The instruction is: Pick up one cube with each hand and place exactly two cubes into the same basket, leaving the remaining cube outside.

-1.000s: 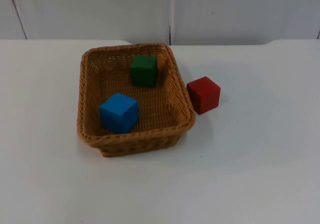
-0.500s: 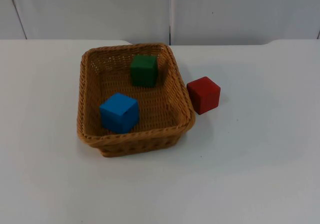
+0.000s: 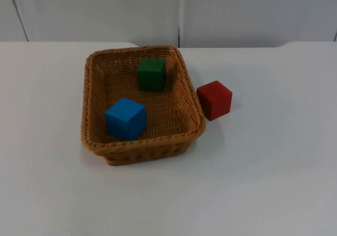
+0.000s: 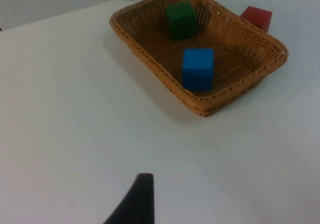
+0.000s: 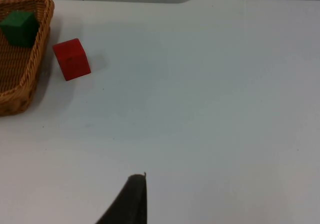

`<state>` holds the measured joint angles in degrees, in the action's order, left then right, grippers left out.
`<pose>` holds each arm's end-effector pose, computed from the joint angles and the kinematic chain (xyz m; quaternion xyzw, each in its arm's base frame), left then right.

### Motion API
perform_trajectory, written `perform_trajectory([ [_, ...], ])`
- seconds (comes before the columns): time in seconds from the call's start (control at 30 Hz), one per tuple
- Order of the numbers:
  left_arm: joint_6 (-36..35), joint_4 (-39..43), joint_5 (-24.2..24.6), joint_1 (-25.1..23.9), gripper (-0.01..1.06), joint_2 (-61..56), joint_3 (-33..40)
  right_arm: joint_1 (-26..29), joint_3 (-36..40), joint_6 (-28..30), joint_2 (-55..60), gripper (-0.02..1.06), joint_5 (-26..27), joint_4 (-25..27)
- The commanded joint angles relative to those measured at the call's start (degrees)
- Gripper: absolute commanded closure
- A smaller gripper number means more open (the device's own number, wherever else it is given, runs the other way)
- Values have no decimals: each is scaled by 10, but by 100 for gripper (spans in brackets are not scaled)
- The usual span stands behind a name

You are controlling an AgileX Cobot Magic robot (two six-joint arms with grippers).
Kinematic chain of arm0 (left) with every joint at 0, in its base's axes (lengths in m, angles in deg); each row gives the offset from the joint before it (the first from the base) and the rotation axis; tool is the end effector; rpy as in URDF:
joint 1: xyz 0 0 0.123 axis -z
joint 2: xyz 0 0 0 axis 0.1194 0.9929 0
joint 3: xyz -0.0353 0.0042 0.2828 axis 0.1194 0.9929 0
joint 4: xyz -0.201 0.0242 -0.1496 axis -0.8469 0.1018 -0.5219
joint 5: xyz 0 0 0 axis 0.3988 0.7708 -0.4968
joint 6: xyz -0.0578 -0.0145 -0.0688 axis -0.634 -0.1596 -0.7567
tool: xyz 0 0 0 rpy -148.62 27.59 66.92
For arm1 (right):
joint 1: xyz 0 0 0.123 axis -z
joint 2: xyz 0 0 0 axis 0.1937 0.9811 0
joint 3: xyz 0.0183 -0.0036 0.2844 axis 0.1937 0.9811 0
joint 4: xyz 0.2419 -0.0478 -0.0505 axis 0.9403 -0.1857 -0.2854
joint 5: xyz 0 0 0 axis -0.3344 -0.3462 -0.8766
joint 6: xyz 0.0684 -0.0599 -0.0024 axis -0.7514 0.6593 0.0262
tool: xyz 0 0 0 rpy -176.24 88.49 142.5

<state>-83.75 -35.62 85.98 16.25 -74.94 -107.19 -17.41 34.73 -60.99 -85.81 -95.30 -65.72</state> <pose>-0.0053 0.0022 0.2754 0.1863 0.8398 -0.0938 0.5012 -0.0075 -0.0002 0.2803 -0.0496 0.8538 0.0303 0.5174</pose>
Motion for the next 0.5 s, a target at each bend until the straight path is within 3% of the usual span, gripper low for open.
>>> perform_trajectory([
  [0.0, -3, -4, -7, 1, 0, -1, 3, 4, 1, 3, -2, -1, 3, 1],
  [0.27, -3, -4, -7, 0, 0, -1, 3, 4, 1, 3, -2, -1, 3, 1],
  [0.47, -3, -4, -7, -57, 0, -1, 3, 4, 1, 3, -2, -1, 3, 1],
])
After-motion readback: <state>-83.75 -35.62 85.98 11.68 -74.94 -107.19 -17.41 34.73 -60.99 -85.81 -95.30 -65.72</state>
